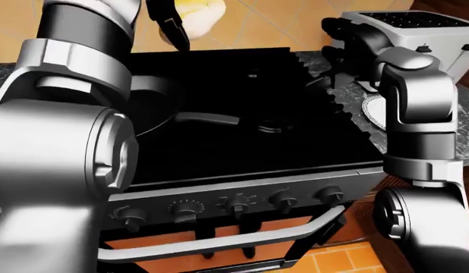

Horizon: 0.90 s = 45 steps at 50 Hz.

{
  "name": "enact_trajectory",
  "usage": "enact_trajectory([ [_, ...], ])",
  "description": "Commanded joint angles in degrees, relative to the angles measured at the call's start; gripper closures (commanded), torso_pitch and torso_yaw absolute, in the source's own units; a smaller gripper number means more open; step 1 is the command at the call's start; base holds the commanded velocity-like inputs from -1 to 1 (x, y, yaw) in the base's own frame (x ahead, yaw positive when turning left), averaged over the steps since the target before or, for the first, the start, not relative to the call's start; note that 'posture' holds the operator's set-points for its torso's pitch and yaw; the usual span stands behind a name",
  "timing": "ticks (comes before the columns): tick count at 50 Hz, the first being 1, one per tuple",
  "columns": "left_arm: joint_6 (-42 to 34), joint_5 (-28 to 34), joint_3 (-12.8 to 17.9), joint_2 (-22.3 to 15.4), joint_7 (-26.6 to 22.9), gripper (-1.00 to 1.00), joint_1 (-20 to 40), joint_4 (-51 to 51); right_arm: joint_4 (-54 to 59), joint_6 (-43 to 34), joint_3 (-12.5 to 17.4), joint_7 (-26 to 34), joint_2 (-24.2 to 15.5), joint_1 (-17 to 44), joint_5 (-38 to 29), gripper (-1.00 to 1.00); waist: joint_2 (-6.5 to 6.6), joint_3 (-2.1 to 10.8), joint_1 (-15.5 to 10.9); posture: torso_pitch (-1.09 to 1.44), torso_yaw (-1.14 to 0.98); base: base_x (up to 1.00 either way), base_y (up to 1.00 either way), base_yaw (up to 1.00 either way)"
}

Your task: Pick the chicken breast from the pan and place it on the plate.

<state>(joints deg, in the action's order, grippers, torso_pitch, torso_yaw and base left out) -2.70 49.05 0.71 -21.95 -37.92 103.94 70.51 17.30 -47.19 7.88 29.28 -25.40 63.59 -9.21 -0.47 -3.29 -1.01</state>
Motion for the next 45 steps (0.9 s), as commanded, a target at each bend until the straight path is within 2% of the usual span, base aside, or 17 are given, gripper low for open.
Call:
enact_trajectory([
  [1,0.6,-0.3,0.6,-1.0,1.9,1.00,2.8,-2.5,-1.9,1.7,0.4,-0.2,-0.5,2.2,0.2,-1.00,-0.45,1.96,-0.3,0.00,0.00,0.00,-0.28,0.00],
  [6,0.6,-0.2,0.6,-1.0,1.8,1.00,3.0,-2.4,-2.7,1.1,0.4,-0.1,-0.5,1.9,0.3,-1.00,2.21,2.60,-0.3,0.00,0.00,0.00,-0.27,0.00],
  [8,0.6,-0.1,0.5,-1.0,1.8,1.00,3.0,-2.4,-3.0,1.0,0.5,-0.1,-0.5,1.7,0.3,-1.00,5.37,3.66,-0.1,0.00,0.00,0.00,-0.25,0.00],
  [9,0.6,-0.1,0.5,-1.0,1.7,1.00,2.9,-2.5,-3.0,1.0,0.5,-0.1,-0.5,1.7,0.3,-1.00,2.90,2.71,-0.2,0.00,0.00,0.00,-0.27,0.00],
  [10,0.5,-0.1,0.5,-1.0,1.7,1.00,2.9,-2.6,-3.0,1.0,0.5,-0.1,-0.5,1.7,0.3,-1.00,4.14,3.34,0.5,0.00,0.00,0.00,-0.26,0.00],
  [11,0.5,-0.1,0.5,-0.9,1.6,1.00,2.9,-2.6,-3.1,1.0,0.5,-0.1,-0.5,1.6,0.4,-1.00,3.94,3.74,0.5,0.00,0.00,0.00,-0.27,0.00],
  [17,0.3,-0.1,0.5,-0.8,1.4,1.00,2.6,-3.1,-3.6,0.9,0.6,-0.1,-0.5,1.1,0.5,-1.00,1.09,2.78,0.9,0.00,0.00,0.00,-0.26,0.00],
  [19,0.4,0.0,0.4,-0.8,1.4,1.00,2.4,-3.2,-3.7,1.0,0.7,-0.2,-0.5,1.0,0.6,-1.00,-0.83,2.82,0.7,0.00,0.00,0.00,-0.27,0.00],
  [21,0.5,0.0,0.4,-0.7,1.4,1.00,2.3,-3.2,-3.6,1.0,0.6,-0.2,-0.5,1.0,0.6,-1.00,-4.64,3.46,0.3,0.00,0.00,0.00,-0.29,0.00],
  [24,0.5,0.1,0.4,-0.7,1.4,1.00,2.3,-3.1,-3.4,1.0,0.5,-0.2,-0.5,1.2,0.6,-1.00,-3.94,2.70,0.1,0.00,0.00,0.00,-0.29,0.00],
  [27,0.6,0.0,0.4,-0.7,1.5,1.00,2.4,-3.0,-3.0,1.3,0.5,-0.3,-0.5,1.3,0.6,-1.00,-1.99,2.90,0.0,0.00,0.00,0.00,-0.29,0.00],
  [30,0.6,0.1,0.4,-0.8,1.5,1.00,2.3,-3.0,-2.5,1.5,0.4,-0.2,-0.5,1.7,0.6,-1.00,-0.43,2.15,-0.2,0.00,0.00,0.00,-0.29,0.00],
  [35,0.6,0.1,0.4,-0.7,1.3,1.00,2.3,-3.1,-2.5,1.3,0.3,-0.1,-0.6,2.0,0.5,-1.00,1.85,2.73,-0.2,0.00,0.00,0.00,-0.24,0.00],
  [37,0.5,0.1,0.4,-0.7,1.1,1.00,2.3,-3.3,-2.4,1.3,0.3,-0.1,-0.6,2.1,0.5,-1.00,4.11,3.29,0.0,0.00,0.00,0.00,-0.21,0.00],
  [38,0.6,0.2,0.4,-0.8,1.0,1.00,2.4,-3.3,-2.2,1.4,0.3,-0.1,-0.6,2.2,0.5,-1.00,3.34,3.09,0.1,0.00,0.00,0.00,-0.22,0.00],
  [40,0.6,0.2,0.4,-0.9,0.9,1.00,2.5,-3.2,-2.0,1.5,0.2,0.0,-0.5,2.4,0.4,-1.00,3.75,3.29,0.6,0.00,0.00,0.00,-0.21,0.00],
  [45,0.6,0.2,0.4,-0.8,0.9,1.00,2.6,-3.1,-2.1,1.2,0.3,0.1,-0.6,2.5,0.3,-1.00,2.62,3.21,0.9,0.00,0.00,0.00,-0.29,0.00],
])
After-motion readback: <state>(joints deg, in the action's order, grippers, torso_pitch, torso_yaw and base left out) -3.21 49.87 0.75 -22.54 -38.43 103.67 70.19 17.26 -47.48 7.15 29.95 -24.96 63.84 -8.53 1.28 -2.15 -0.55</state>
